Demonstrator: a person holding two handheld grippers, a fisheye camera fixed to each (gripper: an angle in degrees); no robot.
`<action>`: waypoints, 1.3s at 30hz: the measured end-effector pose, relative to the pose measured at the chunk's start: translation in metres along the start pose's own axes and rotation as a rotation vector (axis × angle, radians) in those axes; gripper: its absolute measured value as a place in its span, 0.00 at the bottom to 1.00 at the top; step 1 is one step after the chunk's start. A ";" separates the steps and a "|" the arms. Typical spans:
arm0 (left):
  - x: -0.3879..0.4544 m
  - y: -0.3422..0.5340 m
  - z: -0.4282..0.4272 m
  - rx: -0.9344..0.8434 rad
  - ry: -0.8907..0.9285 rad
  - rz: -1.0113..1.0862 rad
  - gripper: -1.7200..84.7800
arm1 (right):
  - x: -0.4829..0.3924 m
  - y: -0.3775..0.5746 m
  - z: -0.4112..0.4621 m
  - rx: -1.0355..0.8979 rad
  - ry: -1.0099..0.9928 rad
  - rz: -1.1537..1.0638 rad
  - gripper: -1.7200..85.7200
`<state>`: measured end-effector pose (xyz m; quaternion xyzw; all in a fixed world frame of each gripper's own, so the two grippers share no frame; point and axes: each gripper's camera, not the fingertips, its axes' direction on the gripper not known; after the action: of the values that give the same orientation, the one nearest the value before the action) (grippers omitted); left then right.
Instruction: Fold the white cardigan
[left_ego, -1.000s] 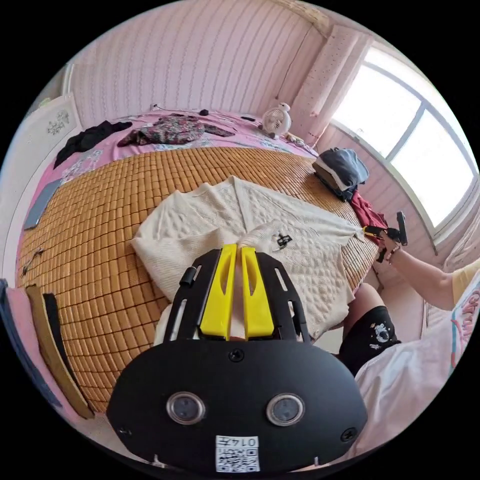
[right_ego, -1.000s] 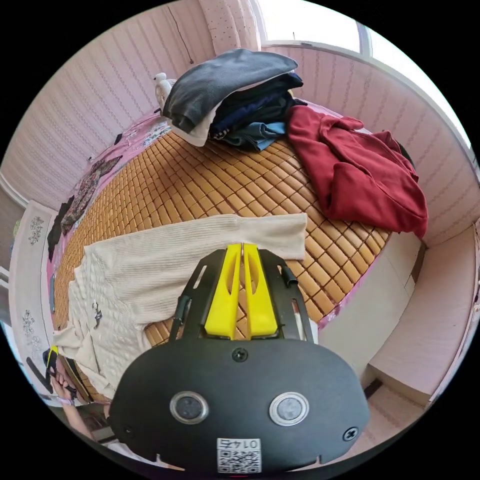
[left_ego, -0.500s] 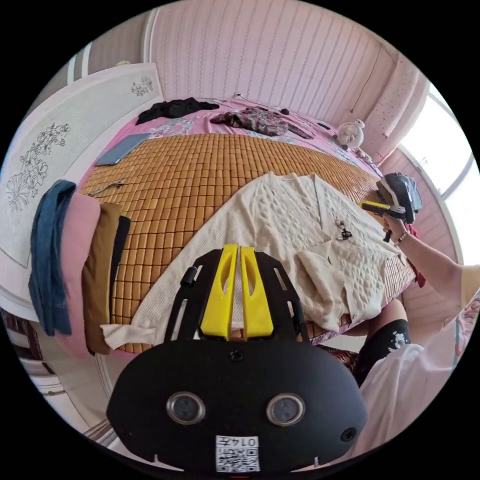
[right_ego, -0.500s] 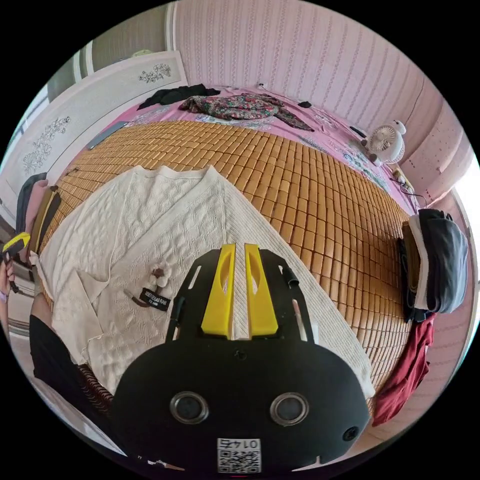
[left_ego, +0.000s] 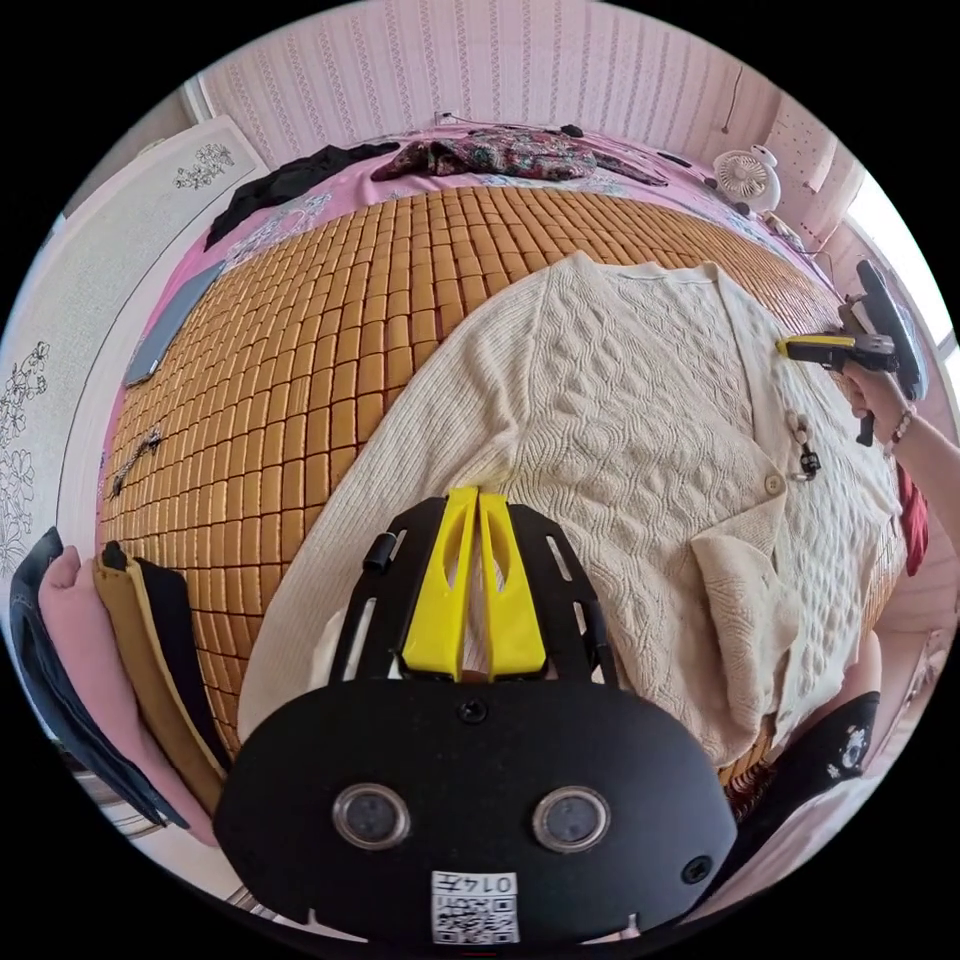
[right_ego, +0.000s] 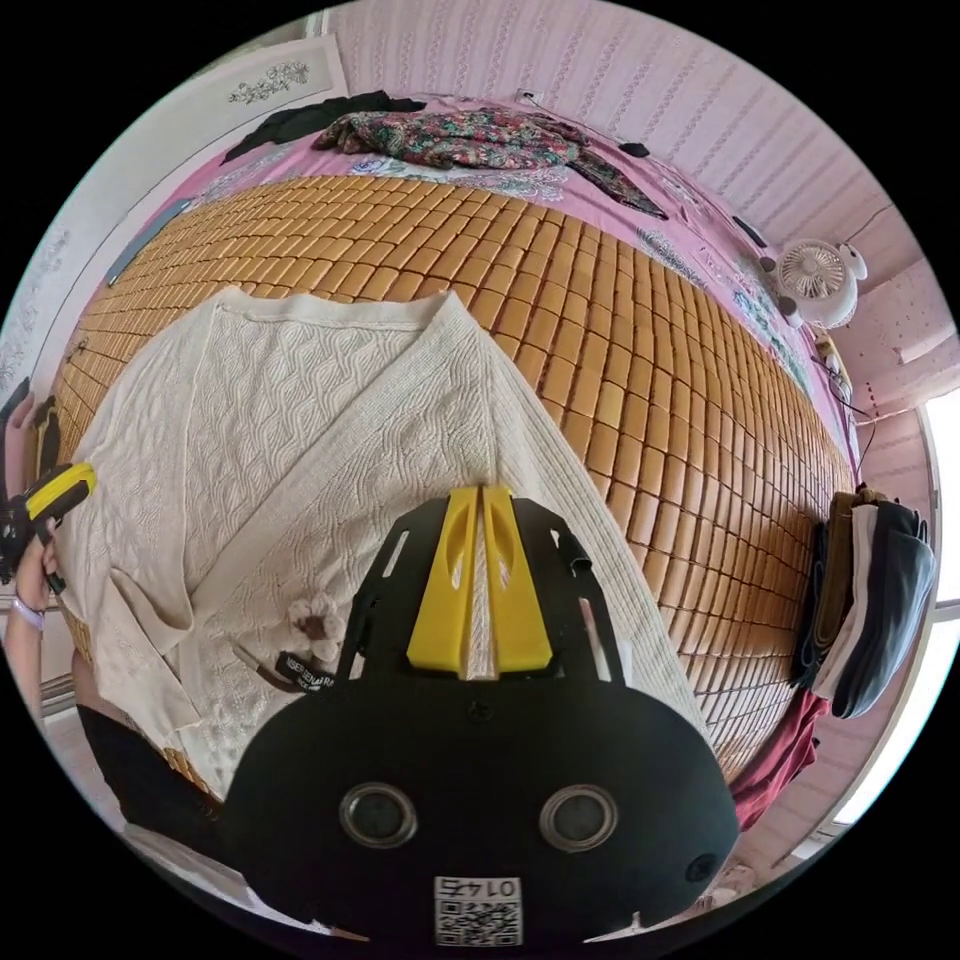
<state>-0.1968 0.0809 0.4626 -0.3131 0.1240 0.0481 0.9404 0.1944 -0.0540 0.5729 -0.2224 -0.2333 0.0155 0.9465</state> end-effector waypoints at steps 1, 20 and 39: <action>-0.001 -0.001 0.000 -0.002 0.016 -0.013 0.01 | 0.004 0.012 -0.009 0.030 0.010 0.023 0.01; 0.095 0.221 -0.061 0.232 0.310 0.127 0.11 | -0.153 0.214 -0.055 -0.017 -0.378 -0.212 0.08; 0.085 0.190 -0.020 0.088 0.312 0.085 0.02 | -0.127 0.241 -0.115 0.024 -0.341 -0.191 0.02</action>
<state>-0.1511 0.2217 0.3148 -0.2697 0.2837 0.0331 0.9196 0.1504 0.0987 0.3233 -0.1823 -0.4102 -0.0340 0.8930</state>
